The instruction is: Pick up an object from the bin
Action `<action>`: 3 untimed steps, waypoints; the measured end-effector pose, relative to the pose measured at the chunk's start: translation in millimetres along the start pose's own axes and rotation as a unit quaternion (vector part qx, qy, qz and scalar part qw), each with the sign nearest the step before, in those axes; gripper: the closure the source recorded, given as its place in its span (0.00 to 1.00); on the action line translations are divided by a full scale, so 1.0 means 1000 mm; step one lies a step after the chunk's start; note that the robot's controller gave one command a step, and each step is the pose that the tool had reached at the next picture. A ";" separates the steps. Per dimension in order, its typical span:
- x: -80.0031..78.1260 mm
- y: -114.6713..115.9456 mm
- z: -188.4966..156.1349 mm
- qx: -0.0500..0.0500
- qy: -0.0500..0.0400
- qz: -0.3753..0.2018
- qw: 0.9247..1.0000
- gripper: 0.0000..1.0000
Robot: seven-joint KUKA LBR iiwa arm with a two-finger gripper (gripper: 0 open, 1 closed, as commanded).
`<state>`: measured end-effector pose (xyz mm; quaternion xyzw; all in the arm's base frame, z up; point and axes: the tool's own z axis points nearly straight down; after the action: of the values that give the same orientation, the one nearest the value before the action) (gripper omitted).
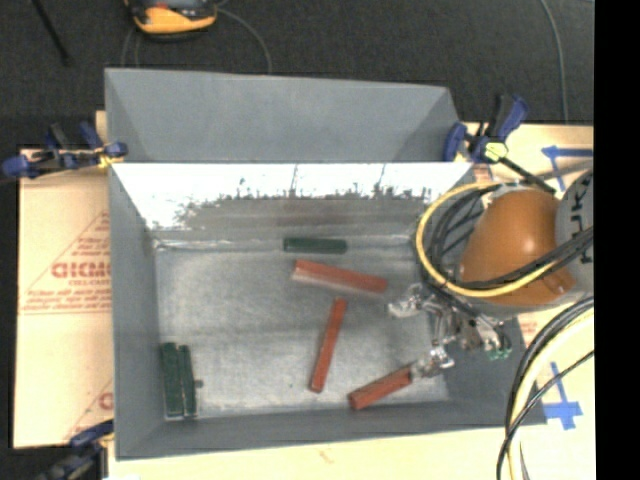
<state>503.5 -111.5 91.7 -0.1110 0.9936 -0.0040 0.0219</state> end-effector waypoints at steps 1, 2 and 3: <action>0.011 0.002 0.009 -0.005 0.018 -0.001 1.000 1.00; 0.012 0.002 0.009 -0.005 0.019 -0.001 1.000 0.00; 0.011 0.002 0.009 -0.005 0.018 -0.002 1.000 1.00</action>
Offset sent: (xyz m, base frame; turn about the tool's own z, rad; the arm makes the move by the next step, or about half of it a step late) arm 0.0000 0.0000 0.0000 0.0000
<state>492.4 -111.9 82.6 -0.1130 0.9936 -0.0011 0.0033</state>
